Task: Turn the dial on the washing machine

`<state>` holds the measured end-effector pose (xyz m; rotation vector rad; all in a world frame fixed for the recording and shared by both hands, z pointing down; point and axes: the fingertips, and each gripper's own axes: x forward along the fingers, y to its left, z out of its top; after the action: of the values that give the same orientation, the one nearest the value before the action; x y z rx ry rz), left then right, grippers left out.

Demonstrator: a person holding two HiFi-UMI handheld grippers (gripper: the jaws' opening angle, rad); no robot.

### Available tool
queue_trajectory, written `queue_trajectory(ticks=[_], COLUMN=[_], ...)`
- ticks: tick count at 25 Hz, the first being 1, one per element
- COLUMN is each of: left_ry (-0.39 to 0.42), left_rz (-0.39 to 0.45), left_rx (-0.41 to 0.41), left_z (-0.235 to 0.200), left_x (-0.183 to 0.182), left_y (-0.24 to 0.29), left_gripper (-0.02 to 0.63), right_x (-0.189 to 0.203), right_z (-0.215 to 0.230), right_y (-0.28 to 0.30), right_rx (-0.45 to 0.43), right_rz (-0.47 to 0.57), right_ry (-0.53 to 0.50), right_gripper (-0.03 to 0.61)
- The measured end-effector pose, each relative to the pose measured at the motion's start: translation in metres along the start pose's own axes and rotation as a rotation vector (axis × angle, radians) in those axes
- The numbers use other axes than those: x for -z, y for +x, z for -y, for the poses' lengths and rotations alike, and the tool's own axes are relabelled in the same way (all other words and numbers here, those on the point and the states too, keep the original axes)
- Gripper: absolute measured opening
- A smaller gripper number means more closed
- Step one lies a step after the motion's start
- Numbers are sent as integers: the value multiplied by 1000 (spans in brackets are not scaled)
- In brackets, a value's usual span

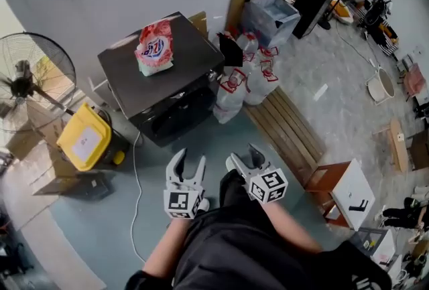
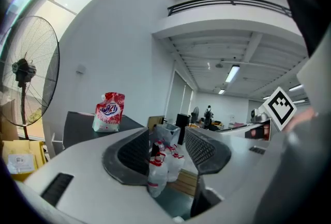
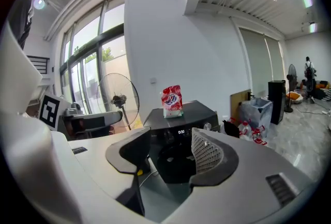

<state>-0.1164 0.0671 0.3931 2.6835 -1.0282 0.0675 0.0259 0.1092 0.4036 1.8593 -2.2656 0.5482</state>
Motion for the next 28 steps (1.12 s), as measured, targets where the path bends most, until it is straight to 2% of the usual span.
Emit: queue_trajectory(ticks=[4,8,13,19,28], left_ry=[10,5,-20,-6,-13], left_rz=[12,16,29,38,37], left_rx=[-130,-224,-307,-409,-498], left_z=[-20,-36,-42,-44,-42], left_x=[-20,-29,-35,-43,-40], left_y=[30,64,108,149,185], left_gripper=[192,192,193,193,193], right_x=[-27,-56,-70,-79,-87], right_z=[36,75,117,153,187], right_y=[40,74,111,149,182], right_rx=[-80,-139,-211,-314,-380], right_rz=[-8,-3,-38,-77,-84], right_ry=[-33,-49,-52,-86,-91], right_gripper=[218,218,218,218,218])
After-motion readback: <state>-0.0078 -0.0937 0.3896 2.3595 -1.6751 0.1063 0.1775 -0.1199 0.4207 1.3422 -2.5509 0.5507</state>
